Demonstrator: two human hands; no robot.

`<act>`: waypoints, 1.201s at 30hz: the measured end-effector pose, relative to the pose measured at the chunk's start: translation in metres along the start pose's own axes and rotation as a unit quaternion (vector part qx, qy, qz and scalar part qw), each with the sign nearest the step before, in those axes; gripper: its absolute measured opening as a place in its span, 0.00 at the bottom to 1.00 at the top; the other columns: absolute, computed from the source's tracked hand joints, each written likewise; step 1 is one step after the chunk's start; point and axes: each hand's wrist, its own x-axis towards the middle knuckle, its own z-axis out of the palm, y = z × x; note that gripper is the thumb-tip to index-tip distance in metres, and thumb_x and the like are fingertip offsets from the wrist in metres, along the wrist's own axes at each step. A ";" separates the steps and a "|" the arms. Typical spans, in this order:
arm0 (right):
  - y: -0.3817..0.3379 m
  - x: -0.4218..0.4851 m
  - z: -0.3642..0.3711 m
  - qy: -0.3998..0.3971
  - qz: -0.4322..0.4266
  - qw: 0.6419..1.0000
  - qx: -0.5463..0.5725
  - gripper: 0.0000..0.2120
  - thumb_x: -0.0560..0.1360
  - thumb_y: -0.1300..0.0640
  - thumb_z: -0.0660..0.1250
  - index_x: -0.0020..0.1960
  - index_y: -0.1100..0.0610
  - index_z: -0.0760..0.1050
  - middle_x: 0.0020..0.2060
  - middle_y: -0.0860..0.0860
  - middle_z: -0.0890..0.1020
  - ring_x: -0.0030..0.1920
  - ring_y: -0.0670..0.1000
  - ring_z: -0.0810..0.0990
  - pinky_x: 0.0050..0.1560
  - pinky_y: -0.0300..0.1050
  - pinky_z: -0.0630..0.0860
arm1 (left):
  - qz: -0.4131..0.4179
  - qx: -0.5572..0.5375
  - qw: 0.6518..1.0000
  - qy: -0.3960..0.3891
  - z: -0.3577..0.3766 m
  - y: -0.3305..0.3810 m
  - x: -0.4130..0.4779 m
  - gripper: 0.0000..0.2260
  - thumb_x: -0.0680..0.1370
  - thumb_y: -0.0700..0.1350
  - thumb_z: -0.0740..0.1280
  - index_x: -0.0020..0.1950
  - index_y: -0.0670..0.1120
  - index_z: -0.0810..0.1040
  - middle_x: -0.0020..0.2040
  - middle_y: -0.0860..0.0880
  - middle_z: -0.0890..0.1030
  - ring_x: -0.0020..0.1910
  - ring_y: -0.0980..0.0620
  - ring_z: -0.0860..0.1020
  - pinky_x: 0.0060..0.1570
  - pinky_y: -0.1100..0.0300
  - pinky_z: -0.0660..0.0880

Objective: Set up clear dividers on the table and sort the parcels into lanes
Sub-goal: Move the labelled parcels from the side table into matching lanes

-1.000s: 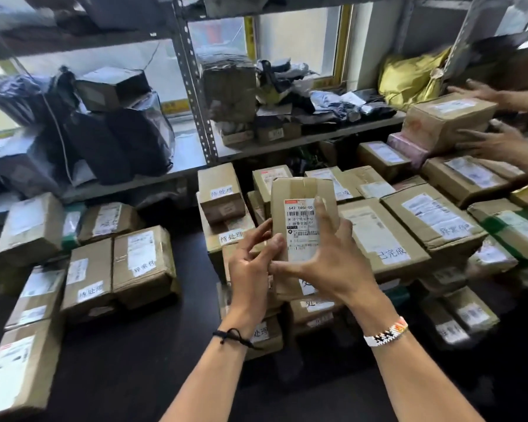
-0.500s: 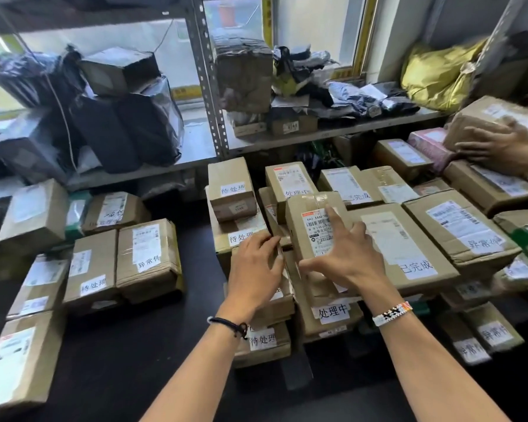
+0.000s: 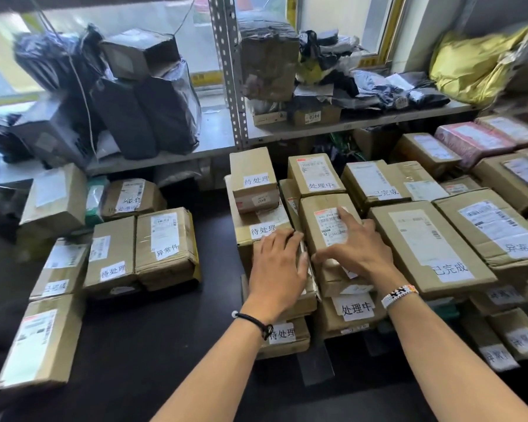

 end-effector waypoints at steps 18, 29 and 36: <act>-0.004 -0.003 0.020 0.044 -0.054 0.980 -0.186 0.58 0.65 0.17 0.43 0.85 0.49 0.38 0.85 0.47 0.41 0.84 0.56 0.41 0.77 0.67 0.58 | -0.009 -0.014 1.000 0.009 0.004 -0.002 -0.002 0.23 0.83 0.56 0.56 0.76 0.50 0.72 0.73 0.51 0.72 0.74 0.48 0.67 0.78 0.47 0.60; -0.013 -0.007 0.017 0.032 -0.046 0.982 -0.183 0.52 0.74 0.22 0.54 0.85 0.49 0.39 0.85 0.47 0.40 0.84 0.56 0.42 0.78 0.67 0.58 | -0.009 -0.028 0.999 0.012 0.009 -0.008 -0.002 0.24 0.83 0.57 0.55 0.76 0.50 0.71 0.74 0.51 0.71 0.76 0.49 0.66 0.80 0.45 0.59; -0.009 -0.006 0.020 0.035 -0.049 0.980 -0.191 0.52 0.73 0.20 0.52 0.85 0.48 0.38 0.85 0.47 0.40 0.84 0.55 0.43 0.77 0.67 0.58 | -0.010 -0.038 0.999 0.013 0.009 -0.008 -0.004 0.22 0.83 0.56 0.57 0.76 0.50 0.71 0.73 0.51 0.71 0.76 0.49 0.66 0.79 0.44 0.60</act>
